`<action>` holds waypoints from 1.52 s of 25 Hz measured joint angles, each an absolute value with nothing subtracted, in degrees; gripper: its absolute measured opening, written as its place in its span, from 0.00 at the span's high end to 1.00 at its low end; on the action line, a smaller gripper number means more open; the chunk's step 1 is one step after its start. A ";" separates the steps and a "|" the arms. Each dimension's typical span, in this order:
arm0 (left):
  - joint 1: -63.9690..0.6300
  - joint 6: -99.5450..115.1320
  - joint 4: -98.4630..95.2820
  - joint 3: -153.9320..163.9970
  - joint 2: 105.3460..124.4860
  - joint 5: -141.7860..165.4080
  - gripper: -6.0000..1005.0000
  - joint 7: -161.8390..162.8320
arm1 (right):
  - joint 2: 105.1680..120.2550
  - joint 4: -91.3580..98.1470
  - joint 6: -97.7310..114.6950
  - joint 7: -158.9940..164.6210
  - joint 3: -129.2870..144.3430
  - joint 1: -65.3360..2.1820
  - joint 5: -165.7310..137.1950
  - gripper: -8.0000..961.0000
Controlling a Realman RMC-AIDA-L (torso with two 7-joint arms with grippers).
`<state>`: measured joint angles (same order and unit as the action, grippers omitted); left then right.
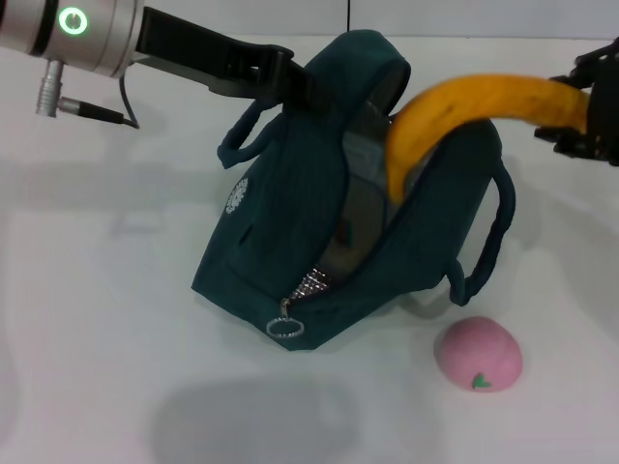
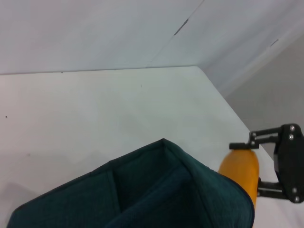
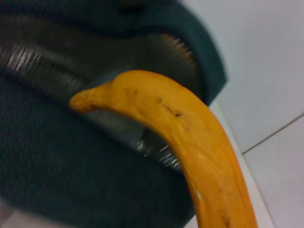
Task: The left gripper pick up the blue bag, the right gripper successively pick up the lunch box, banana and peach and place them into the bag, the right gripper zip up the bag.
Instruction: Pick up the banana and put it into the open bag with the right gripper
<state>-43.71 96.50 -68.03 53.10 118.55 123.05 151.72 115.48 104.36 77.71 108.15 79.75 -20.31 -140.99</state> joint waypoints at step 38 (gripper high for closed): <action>-45.27 96.15 -66.92 53.26 119.00 123.23 0.94 151.35 | 116.11 93.03 111.44 132.44 84.71 -55.25 -147.45 0.47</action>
